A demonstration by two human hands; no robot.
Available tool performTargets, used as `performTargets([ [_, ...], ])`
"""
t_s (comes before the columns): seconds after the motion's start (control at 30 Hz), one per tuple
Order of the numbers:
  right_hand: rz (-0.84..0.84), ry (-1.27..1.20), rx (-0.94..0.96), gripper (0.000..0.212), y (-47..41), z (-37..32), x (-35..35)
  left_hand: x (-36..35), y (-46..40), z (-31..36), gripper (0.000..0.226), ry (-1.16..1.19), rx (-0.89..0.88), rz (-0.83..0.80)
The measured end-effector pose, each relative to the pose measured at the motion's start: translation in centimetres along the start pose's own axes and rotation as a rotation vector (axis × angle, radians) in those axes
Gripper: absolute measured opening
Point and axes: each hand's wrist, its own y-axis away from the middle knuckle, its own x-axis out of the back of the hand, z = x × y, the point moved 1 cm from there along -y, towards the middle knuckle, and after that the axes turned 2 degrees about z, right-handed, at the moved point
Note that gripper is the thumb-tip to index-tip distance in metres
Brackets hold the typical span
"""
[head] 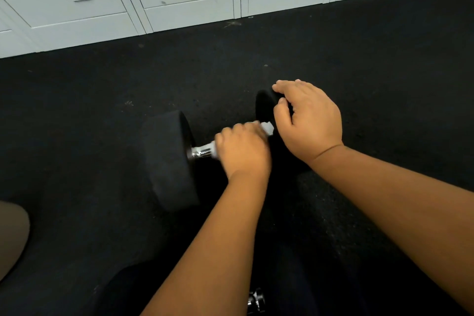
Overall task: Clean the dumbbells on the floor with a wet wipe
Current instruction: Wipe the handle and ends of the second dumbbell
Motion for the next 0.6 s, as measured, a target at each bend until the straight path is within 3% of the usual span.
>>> performTargets([
  [0.13,0.003,-0.009,0.003,0.045,0.0,0.1,-0.1,-0.1,0.3,-0.8,0.035,0.016,-0.195,0.056],
  [0.23,0.014,-0.029,-0.002,0.044,0.1,0.0,-0.1,-0.4,0.4,-4.1,0.037,-0.024,-0.014,0.032],
  [0.33,0.012,-0.021,-0.002,0.044,0.0,0.0,-0.1,0.2,-0.1,-3.1,0.043,-0.010,0.100,0.047],
  [0.47,-0.009,-0.012,-0.005,0.046,0.1,0.1,-0.1,-0.3,0.2,0.7,0.031,-0.025,-0.164,0.010],
  [0.6,0.002,-0.020,0.005,0.043,0.6,-0.1,0.3,0.2,-0.1,-1.1,0.041,-0.079,-0.154,-0.025],
])
